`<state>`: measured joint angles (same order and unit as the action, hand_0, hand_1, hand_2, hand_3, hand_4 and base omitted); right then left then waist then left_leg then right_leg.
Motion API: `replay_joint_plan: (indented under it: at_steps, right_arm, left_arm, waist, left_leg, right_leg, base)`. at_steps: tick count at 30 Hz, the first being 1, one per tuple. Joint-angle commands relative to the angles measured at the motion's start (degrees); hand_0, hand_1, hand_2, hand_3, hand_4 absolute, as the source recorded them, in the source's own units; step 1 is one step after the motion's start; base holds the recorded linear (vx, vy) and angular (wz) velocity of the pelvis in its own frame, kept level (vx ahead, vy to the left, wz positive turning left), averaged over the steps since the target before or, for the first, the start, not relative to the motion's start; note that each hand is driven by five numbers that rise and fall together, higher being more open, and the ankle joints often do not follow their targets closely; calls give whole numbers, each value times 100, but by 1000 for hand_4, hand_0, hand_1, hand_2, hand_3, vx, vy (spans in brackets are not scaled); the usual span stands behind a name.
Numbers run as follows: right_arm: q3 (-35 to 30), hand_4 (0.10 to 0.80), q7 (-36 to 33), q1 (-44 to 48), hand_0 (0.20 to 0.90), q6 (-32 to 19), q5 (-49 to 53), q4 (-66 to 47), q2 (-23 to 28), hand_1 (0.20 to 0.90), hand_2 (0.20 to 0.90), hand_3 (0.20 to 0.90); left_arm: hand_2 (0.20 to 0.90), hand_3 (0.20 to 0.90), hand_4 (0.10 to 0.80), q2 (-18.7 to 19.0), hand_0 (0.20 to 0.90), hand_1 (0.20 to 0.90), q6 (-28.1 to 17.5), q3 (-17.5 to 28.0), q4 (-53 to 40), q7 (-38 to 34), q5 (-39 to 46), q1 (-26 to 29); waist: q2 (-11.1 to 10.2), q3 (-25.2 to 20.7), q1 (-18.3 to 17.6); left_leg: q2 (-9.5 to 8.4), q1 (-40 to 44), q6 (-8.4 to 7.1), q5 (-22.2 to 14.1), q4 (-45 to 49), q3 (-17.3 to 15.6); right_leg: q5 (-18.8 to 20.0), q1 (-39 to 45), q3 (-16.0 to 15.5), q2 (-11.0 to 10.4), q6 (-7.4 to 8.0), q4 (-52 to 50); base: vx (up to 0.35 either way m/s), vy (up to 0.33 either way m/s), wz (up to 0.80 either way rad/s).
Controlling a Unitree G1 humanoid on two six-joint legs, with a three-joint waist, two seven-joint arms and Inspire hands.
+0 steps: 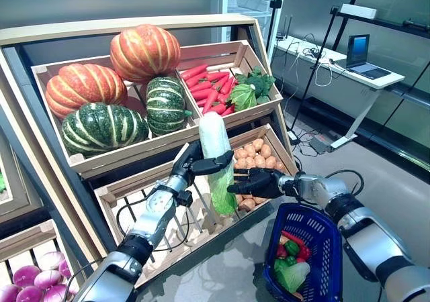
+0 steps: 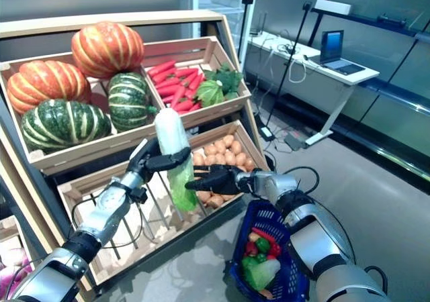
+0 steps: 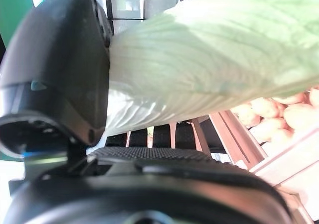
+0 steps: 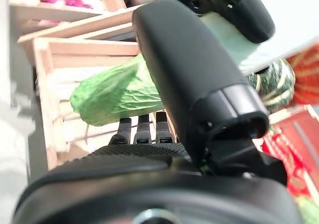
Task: Put vegetables into the basket
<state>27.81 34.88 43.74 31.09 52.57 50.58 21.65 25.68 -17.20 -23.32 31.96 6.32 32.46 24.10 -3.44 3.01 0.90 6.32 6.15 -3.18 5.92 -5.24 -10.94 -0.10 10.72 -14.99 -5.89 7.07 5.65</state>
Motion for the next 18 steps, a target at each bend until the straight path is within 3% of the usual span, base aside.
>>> replay_joint_plan:
  at_steps: [1,9,18]
  right_arm:
    - [-289,800,282,76,900,43,1149,209,-429,900,900,900]
    - [-247,800,-109,-141,900,-131,1713,-399,-833,900,900,900]
    - [-208,800,-159,201,900,-57,2107,-776,-1107,900,900,900]
  left_arm:
    - [300,300,400,-322,300,300,-1059,152,-293,176,630,1087]
    - [300,300,400,-585,300,300,-937,157,-501,375,946,794]
    - [300,300,400,-998,300,300,-602,-219,-601,893,1480,473]
  waist:
    - [147,-513,183]
    - [163,-524,199]
    - [146,-498,265]
  left_leg:
    - [-148,338,165,-1052,24,87]
    - [-161,334,180,-1064,24,137]
    - [-175,323,202,-1076,24,229]
  right_leg:
    - [-372,-42,-51,152,-465,-65]
    - [-385,-44,-46,142,-473,-65]
    - [-388,-43,-35,142,-495,-65]
  base:
    - [28,3,4]
    - [14,2,1]
    - [30,2,4]
